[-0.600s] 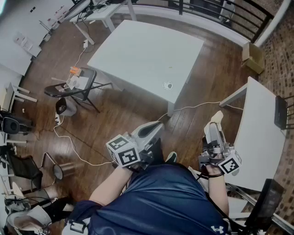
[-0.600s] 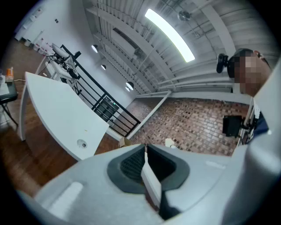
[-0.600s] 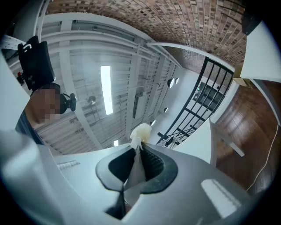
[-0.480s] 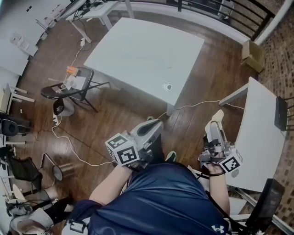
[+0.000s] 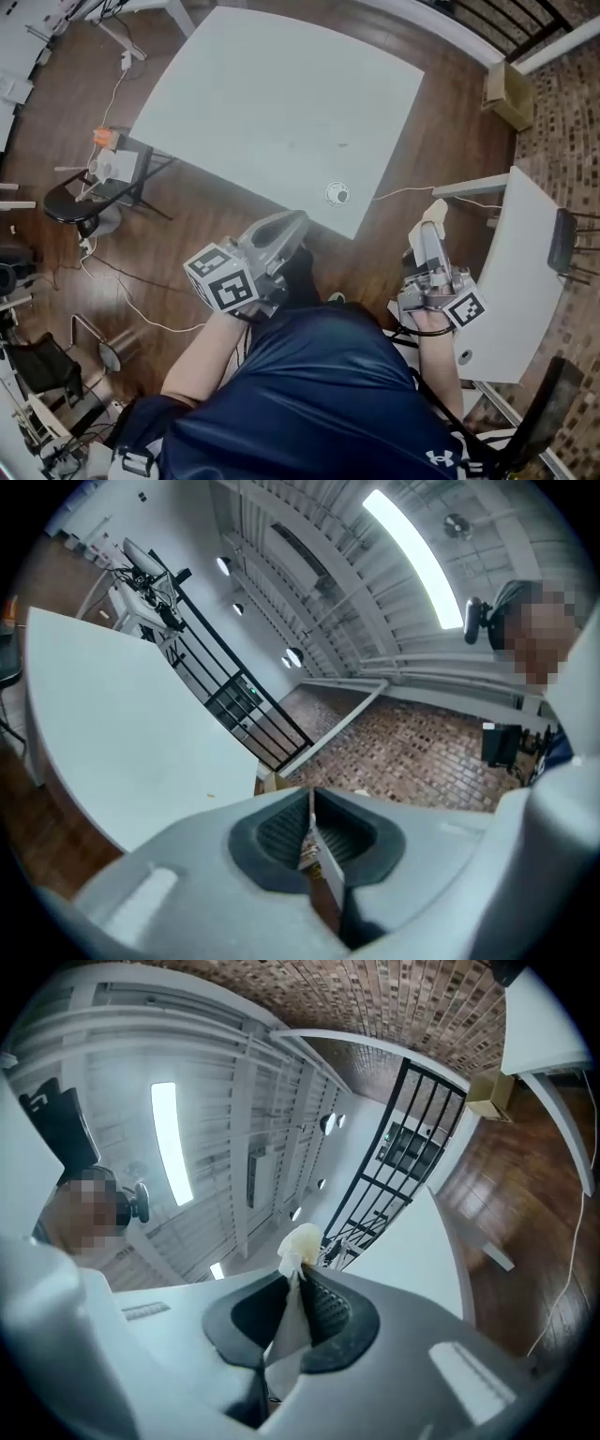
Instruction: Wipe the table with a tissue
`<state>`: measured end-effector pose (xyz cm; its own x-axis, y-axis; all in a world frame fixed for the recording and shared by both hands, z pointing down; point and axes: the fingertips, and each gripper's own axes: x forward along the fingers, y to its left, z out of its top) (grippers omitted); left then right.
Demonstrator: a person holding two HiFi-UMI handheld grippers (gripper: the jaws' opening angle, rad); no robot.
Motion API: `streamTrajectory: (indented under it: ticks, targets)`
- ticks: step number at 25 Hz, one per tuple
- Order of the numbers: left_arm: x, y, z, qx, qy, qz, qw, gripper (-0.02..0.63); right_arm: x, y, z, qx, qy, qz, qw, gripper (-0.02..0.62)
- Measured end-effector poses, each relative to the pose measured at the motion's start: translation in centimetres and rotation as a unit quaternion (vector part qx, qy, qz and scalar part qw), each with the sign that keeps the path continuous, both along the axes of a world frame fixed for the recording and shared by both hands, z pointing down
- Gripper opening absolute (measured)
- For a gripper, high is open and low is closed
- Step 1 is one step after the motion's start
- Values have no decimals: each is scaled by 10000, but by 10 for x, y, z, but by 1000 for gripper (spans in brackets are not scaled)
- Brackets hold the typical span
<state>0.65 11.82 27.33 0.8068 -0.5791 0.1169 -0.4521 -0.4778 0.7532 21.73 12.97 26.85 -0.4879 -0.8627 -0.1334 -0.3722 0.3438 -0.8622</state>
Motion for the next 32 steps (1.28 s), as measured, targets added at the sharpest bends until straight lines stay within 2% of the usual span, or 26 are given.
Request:
streamTrajectory:
  ticks: [5,7,11,14,17,20,23,29,32]
  targets:
    - [-35,-58,23,-253,-111,-89,9996,18,-29,-57,22,-432,55,-111,9990,15]
    - [-38,-71,34,-328,-147,-79,9993,18,-33,-76,30,-562,6,-175,9983,15]
    - [-29,-88,51,-636,-388,-168,9971,18,-27,-108,54,-890,-400,-305,9948,15]
    - [-34,-99,68,-795,-584,-379,9944,18,-29,-130,84,-1233,-518,-561,9894,15]
    - [-42,-101,84,-974,-767,-678,9900,18,-35,-146,119,-1694,-251,-1043,9797,15]
    - [-42,-102,97,-1227,-831,-805,9857,18,-42,-159,152,-2188,212,-1565,9629,15]
    - [-41,-107,108,-1304,-808,-904,9840,18,-52,-167,180,-2528,584,-2030,9442,15]
    - [-40,-109,133,-1488,-808,-1101,9794,18,-78,-160,218,-2919,1376,-3230,8897,14]
    - [-42,-115,139,-1500,-762,-1150,9790,18,-85,-161,229,-3012,1623,-3509,8717,14]
